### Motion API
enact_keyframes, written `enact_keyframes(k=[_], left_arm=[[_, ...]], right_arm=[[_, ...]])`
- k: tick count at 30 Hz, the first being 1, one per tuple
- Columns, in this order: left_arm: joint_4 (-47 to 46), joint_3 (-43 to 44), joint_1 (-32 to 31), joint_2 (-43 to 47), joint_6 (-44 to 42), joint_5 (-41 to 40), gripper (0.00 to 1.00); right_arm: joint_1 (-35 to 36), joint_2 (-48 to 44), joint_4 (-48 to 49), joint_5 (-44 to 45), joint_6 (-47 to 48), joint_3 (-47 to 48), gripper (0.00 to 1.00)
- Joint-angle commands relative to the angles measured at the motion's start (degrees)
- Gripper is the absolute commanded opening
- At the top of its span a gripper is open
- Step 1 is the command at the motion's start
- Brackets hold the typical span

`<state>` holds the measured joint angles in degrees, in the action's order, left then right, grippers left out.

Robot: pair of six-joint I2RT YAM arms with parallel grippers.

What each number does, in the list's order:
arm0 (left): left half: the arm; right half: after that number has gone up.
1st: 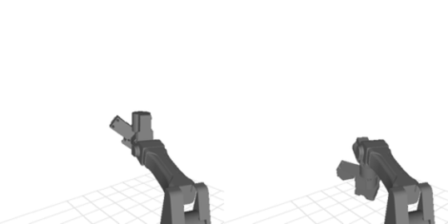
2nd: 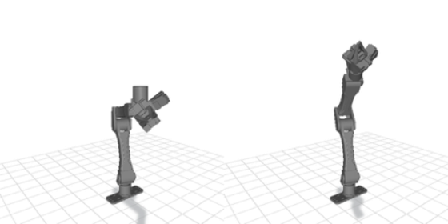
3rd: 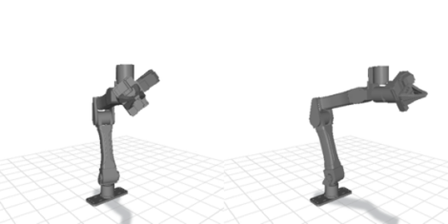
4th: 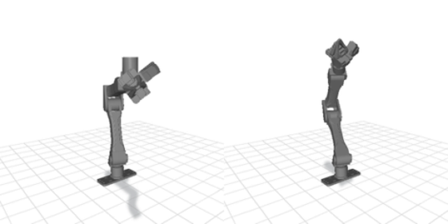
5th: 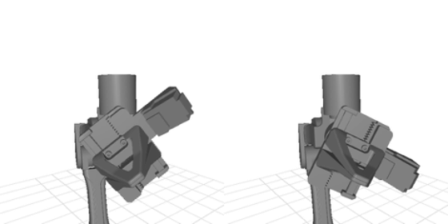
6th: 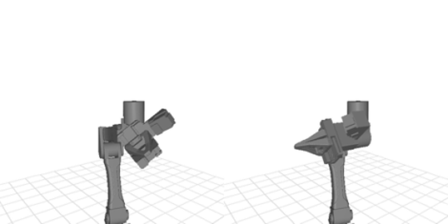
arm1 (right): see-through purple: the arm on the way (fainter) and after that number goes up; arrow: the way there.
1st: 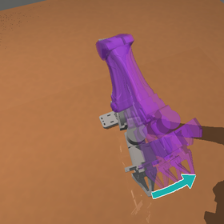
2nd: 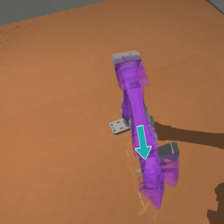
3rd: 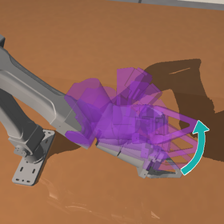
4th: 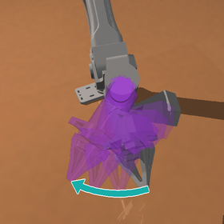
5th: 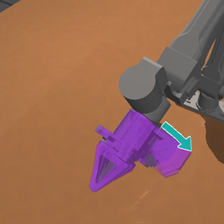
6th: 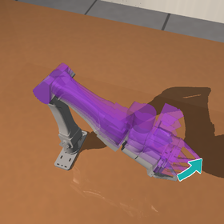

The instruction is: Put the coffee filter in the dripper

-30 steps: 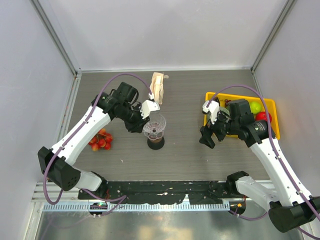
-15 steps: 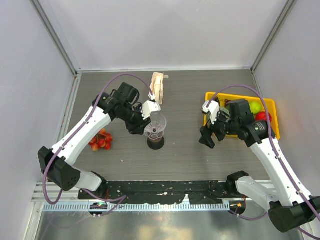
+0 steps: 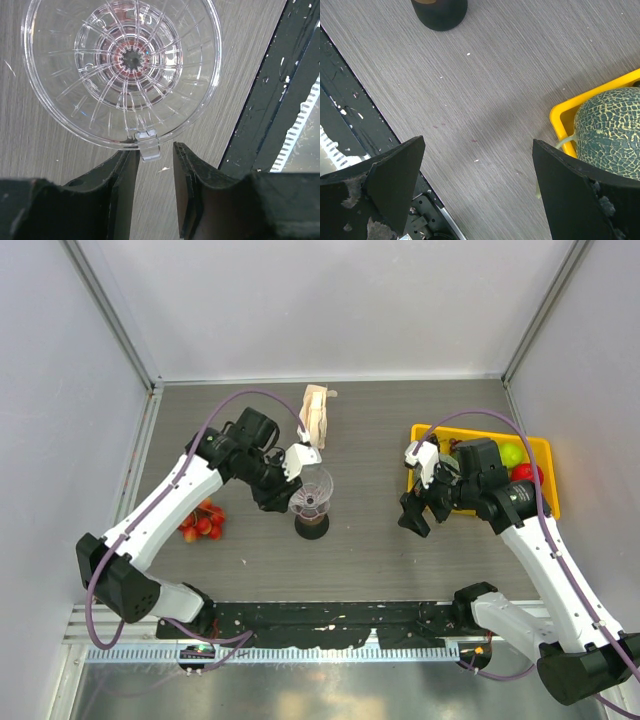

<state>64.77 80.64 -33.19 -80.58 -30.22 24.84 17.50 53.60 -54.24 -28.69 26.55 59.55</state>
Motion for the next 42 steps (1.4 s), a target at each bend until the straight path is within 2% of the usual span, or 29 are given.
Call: enact_keyframes(k=[1, 6, 8, 10, 12, 13, 14, 16, 22, 27, 29, 31, 34, 37, 39, 42], left_arm=[[-2.2, -1.1, -0.3, 1.6, 1.4, 2.1, 0.4], [-2.8, -2.1, -0.3, 2.1, 1.4, 2.1, 0.42], [-2.6, -2.1, -0.3, 2.5, 1.2, 2.1, 0.47], [-1.9, -1.7, -0.3, 3.0, 1.0, 2.1, 0.59], [-1.5, -1.5, -0.4, 3.7, 0.6, 2.0, 0.78], [-1.2, -1.5, -0.4, 4.1, 0.5, 1.7, 0.81], [-0.9, -1.3, -0.3, 4.6, 0.4, 1.4, 0.93], [-0.3, -1.4, -0.3, 5.7, 0.1, 0.6, 0.99], [2.4, 0.0, 1.5, 10.7, -2.5, -1.6, 0.99], [0.9, 4.1, 7.2, 14.8, -2.5, -0.8, 0.99], [-2.4, 5.7, 9.8, 15.3, 0.4, -0.6, 0.99], [-7.7, 6.2, 11.1, 15.4, 6.0, -4.6, 0.99], [-18.3, 3.3, 12.6, 15.8, 14.4, -10.2, 0.99], [-26.0, 0.5, 14.9, 15.5, 19.8, -10.3, 0.99], [-24.8, 2.7, 15.4, 13.0, 21.8, -10.6, 0.99], [-15.4, 9.6, 16.8, 7.6, 21.7, -9.0, 0.99]], right_arm=[[-0.3, -1.0, 1.7, -1.0, -0.5, 0.1, 0.95], [-0.4, -1.0, 1.7, -1.1, -0.5, 0.1, 0.95], [-0.4, -0.9, 1.7, -1.2, -0.5, 0.1, 0.95], [-0.4, -0.8, 1.7, -1.2, -0.5, 0.1, 0.96], [-0.4, -0.9, 1.7, -1.2, -0.5, 0.0, 0.95], [-0.4, -0.9, 1.7, -1.2, -0.5, 0.1, 0.95], [-0.3, -0.9, 1.6, -1.2, -0.4, 0.2, 0.95], [-0.4, -1.0, 1.5, -1.2, -0.5, 0.1, 0.95], [-0.4, -1.6, 1.4, -1.2, -0.5, 0.2, 0.95], [-0.4, -1.4, 1.7, -1.5, -0.7, 0.6, 0.95], [-0.4, -1.2, 1.9, -1.5, -0.7, 0.7, 0.96], [-0.4, -0.9, 2.0, -1.4, -0.7, 0.7, 0.96], [-0.4, -0.9, 2.4, -1.1, -0.9, 0.7, 0.95], [-0.4, -0.7, 2.1, -0.7, -1.0, 1.6, 0.95], [-0.4, -0.2, 0.9, 0.1, -0.7, 3.6, 0.96], [-0.5, 0.7, -1.2, 2.0, 0.1, 8.4, 0.95]])
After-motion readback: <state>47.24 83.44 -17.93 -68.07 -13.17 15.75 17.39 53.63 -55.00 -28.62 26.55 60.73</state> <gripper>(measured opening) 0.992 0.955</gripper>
